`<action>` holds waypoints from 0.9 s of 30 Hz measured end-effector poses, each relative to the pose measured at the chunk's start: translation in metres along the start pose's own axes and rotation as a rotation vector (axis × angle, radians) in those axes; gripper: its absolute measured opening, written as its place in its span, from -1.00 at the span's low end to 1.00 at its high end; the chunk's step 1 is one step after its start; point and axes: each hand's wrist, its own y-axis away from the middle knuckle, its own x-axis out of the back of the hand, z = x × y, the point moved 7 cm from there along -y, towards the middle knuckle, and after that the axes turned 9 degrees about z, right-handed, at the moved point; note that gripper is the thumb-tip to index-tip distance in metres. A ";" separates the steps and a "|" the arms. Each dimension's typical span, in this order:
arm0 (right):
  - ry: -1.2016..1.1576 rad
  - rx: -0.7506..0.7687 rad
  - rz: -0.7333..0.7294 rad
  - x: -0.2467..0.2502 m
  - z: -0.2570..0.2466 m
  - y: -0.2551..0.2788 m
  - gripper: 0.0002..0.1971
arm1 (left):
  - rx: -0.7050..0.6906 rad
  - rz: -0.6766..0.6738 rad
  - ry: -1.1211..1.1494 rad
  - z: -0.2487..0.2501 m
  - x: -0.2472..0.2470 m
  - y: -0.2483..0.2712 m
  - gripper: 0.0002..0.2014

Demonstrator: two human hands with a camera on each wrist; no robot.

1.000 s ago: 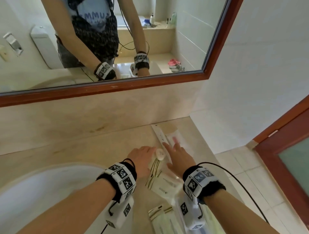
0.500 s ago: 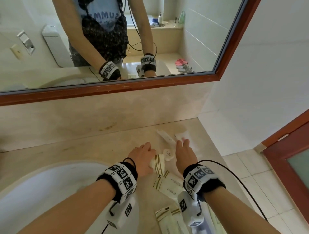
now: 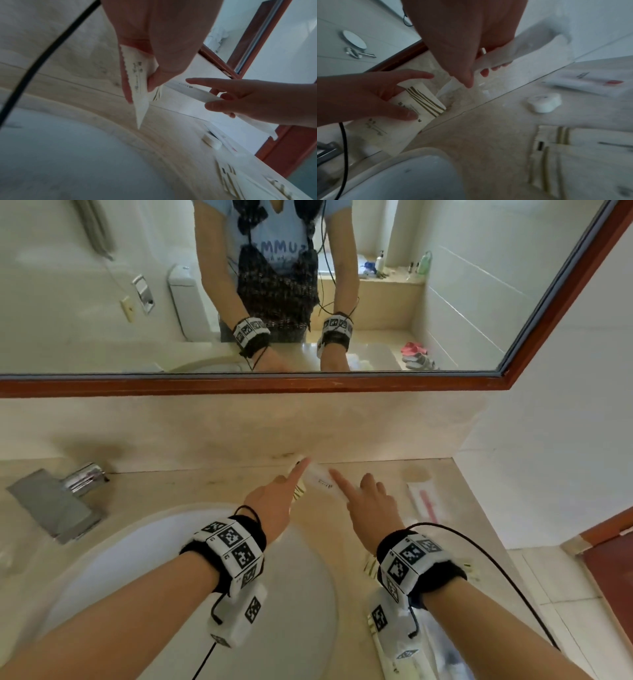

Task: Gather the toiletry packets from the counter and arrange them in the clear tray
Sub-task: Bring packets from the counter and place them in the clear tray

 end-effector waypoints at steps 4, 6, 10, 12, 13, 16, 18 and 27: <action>-0.161 0.116 -0.038 0.005 -0.060 0.001 -0.10 | 0.069 0.014 0.031 -0.047 0.026 0.035 -0.29; -0.202 0.179 -0.033 0.009 -0.092 0.002 -0.05 | 0.106 0.052 0.045 -0.072 0.041 0.054 -0.43; -0.223 0.310 -0.004 0.013 -0.161 0.007 -0.04 | 0.205 0.142 0.041 -0.124 0.073 0.096 -0.57; -0.231 0.370 0.008 0.015 -0.197 0.009 -0.05 | 0.256 0.187 0.038 -0.150 0.090 0.117 -0.58; -0.234 0.402 0.012 0.016 -0.216 0.010 -0.06 | 0.283 0.212 0.037 -0.163 0.098 0.128 -0.58; -0.236 0.493 0.028 0.018 -0.272 0.016 -0.08 | 0.365 0.288 0.047 -0.200 0.122 0.164 -0.59; -0.253 0.545 0.032 0.017 -0.306 0.021 -0.09 | 0.418 0.337 0.065 -0.223 0.135 0.188 -0.60; -0.305 0.754 -0.051 -0.008 -0.442 0.047 -0.14 | 0.611 0.404 0.095 -0.330 0.156 0.288 -0.59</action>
